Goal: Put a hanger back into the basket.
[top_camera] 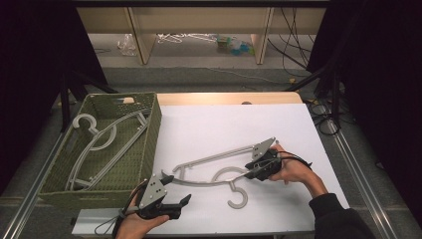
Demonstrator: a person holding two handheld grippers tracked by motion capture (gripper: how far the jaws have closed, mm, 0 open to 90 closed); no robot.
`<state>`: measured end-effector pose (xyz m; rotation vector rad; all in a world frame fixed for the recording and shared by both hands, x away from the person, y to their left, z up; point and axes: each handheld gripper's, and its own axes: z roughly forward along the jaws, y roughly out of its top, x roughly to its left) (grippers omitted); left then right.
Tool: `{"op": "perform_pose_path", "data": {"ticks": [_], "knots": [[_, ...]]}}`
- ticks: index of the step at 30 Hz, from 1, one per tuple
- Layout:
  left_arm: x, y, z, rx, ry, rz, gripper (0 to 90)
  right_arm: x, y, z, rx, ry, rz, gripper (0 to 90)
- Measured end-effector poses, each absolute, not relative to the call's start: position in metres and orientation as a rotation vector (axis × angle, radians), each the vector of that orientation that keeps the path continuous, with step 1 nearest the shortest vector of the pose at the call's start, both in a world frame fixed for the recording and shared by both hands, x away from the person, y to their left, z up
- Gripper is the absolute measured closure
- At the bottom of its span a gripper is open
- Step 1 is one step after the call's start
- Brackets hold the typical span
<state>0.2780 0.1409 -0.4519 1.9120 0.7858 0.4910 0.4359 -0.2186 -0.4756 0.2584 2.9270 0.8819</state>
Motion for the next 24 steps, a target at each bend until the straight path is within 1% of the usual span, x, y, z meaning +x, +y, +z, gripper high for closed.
{"op": "perform_pose_path", "data": {"ticks": [4, 6, 9, 17, 24], "knots": [[0.278, 0.141, -0.452, 1.906, 0.792, 0.498, 21.6, 0.435, -0.217, -0.474, 0.258, 2.938, 0.857, 61.4], [0.277, 0.142, -0.452, 1.917, 0.788, 0.498, 22.1, 0.432, -0.215, -0.472, 0.234, 2.969, 0.816, 64.4], [0.278, 0.142, -0.452, 1.915, 0.788, 0.495, 22.5, 0.43, -0.214, -0.47, 0.229, 3.002, 0.798, 65.8], [0.277, 0.14, -0.452, 1.92, 0.788, 0.493, 22.7, 0.429, -0.211, -0.469, 0.281, 3.016, 0.765, 64.0], [0.278, 0.14, -0.453, 1.926, 0.777, 0.494, 22.8, 0.427, -0.206, -0.468, 0.252, 3.008, 0.71, 65.1]]}}
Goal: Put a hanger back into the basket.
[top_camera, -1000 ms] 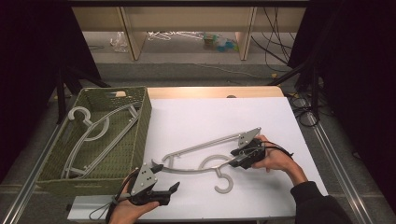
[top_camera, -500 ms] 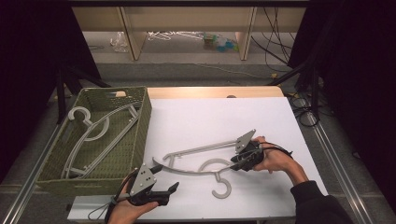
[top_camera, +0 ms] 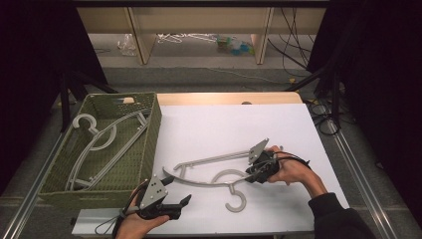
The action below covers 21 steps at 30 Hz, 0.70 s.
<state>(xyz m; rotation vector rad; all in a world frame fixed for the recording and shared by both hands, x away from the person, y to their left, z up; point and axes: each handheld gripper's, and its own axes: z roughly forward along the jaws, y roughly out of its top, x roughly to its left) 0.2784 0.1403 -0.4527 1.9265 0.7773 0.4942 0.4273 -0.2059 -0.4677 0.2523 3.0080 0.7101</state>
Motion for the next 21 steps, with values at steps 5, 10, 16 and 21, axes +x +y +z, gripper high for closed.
{"op": "perform_pose_path", "data": {"ticks": [5, 10, 16, 21], "knots": [[0.278, 0.14, -0.453, 1.925, 0.778, 0.492, 23.0, 0.425, -0.198, -0.465, 0.199, 3.018, 0.628, 70.8], [0.28, 0.14, -0.453, 1.924, 0.775, 0.497, 23.2, 0.423, -0.196, -0.464, 0.117, 3.023, 0.598, 77.0], [0.289, 0.135, -0.455, 1.955, 0.744, 0.522, 24.1, 0.421, -0.195, -0.462, -0.011, 3.013, 0.589, 82.0], [0.299, 0.132, -0.455, 1.993, 0.708, 0.559, 25.3, 0.417, -0.195, -0.46, -0.061, 3.041, 0.598, 82.1]]}}
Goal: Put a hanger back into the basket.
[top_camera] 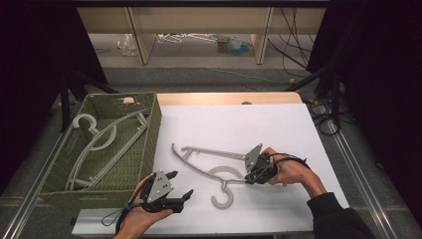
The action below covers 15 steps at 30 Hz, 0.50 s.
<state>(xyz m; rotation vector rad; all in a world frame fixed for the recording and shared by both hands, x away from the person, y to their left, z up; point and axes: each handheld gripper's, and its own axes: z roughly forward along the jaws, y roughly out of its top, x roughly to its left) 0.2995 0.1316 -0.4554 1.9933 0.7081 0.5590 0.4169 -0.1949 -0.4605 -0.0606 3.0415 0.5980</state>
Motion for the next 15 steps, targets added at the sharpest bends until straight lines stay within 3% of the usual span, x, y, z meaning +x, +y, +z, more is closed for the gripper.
{"op": "perform_pose_path", "data": {"ticks": [15], "knots": [[0.322, 0.096, -0.479, 2.233, 0.482, 0.567, 34.8, 0.396, -0.184, -0.443, -0.211, 3.099, 0.608, 81.8]]}}
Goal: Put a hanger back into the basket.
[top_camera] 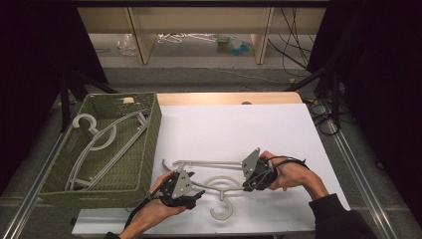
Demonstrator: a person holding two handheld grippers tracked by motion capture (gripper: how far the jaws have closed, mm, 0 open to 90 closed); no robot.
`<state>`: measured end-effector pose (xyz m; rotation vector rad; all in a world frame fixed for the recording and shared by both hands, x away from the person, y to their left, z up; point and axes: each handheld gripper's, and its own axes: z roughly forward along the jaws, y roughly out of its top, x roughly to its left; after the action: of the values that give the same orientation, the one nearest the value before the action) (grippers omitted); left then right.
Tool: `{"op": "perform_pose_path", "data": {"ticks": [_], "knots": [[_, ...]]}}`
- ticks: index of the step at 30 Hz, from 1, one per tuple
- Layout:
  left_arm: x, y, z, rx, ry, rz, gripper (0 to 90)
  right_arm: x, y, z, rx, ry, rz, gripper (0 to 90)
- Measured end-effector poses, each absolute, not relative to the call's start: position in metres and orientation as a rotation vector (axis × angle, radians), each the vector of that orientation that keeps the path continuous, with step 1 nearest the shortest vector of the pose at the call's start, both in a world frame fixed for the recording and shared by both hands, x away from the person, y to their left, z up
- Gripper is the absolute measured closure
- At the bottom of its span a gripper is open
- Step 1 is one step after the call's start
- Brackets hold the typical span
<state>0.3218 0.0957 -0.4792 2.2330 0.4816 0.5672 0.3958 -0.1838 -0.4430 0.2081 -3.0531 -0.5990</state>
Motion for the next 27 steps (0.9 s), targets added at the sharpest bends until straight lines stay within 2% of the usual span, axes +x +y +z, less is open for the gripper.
{"op": "perform_pose_path", "data": {"ticks": [9, 16, 17, 19, 20, 27], "knots": [[0.322, 0.083, -0.485, 2.281, 0.435, 0.575, 35.5, 0.391, -0.181, -0.436, 0.236, -3.04, -0.62, 81.7], [0.321, 0.073, -0.489, 2.294, 0.361, 0.615, 46.1, 0.389, -0.179, -0.434, 0.245, -3.024, -0.63, 81.7], [0.322, 0.071, -0.489, 2.292, 0.347, 0.598, 50.3, 0.389, -0.179, -0.434, 0.249, -3.029, -0.626, 81.7], [0.322, 0.069, -0.489, 2.289, 0.331, 0.6, 51.7, 0.389, -0.179, -0.435, 0.247, -3.03, -0.625, 81.7], [0.321, 0.067, -0.488, 2.308, 0.294, 0.603, 58.7, 0.39, -0.18, -0.434, 0.243, -3.027, -0.627, 81.6], [0.321, 0.066, -0.479, 2.34, 0.246, 0.625, 63.8, 0.39, -0.182, -0.434, 0.219, -3.019, -0.627, 81.6]]}}
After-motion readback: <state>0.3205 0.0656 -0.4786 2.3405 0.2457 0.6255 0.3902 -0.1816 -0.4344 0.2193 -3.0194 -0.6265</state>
